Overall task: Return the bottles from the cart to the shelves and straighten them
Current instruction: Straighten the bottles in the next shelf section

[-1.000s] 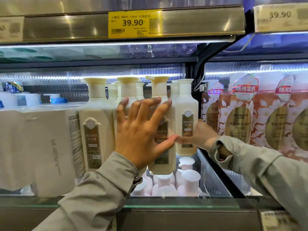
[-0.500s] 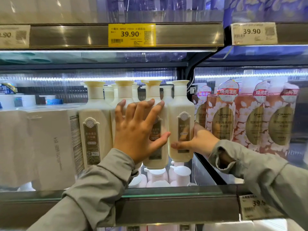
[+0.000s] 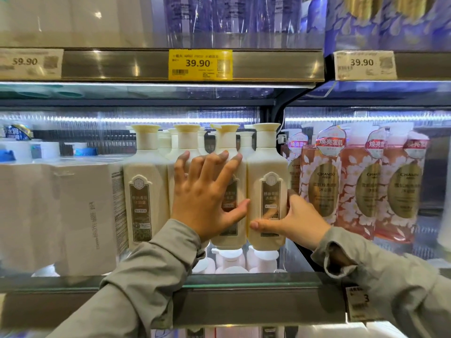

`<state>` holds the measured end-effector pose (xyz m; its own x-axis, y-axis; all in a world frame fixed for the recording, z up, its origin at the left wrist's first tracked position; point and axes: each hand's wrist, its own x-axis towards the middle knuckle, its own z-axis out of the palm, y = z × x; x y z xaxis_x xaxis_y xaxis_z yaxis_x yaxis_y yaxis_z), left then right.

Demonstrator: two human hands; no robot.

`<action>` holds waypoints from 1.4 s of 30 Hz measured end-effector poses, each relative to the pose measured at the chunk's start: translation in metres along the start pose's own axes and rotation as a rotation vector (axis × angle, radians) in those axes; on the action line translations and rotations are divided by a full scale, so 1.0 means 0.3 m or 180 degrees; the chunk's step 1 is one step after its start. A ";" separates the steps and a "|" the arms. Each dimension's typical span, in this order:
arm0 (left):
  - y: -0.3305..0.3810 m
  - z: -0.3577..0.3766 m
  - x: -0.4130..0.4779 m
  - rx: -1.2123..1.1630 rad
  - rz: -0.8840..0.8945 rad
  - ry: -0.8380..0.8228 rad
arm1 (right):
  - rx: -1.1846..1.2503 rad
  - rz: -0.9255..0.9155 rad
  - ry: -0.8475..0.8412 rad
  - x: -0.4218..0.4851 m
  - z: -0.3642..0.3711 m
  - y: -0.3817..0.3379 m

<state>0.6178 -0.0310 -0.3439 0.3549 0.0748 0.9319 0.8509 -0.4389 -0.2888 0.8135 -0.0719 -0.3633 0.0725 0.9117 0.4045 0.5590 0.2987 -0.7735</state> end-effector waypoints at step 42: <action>0.415 0.028 0.113 -0.2534 0.0047 -0.0922 | 0.0660 0.0046 0.0458 -0.158 -0.334 0.092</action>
<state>0.7391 -0.0755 -0.3501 0.5414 0.2428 0.8049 0.3572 -0.9331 0.0412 0.9083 -0.1352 -0.3549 0.2045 0.8711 0.4464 0.3766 0.3510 -0.8573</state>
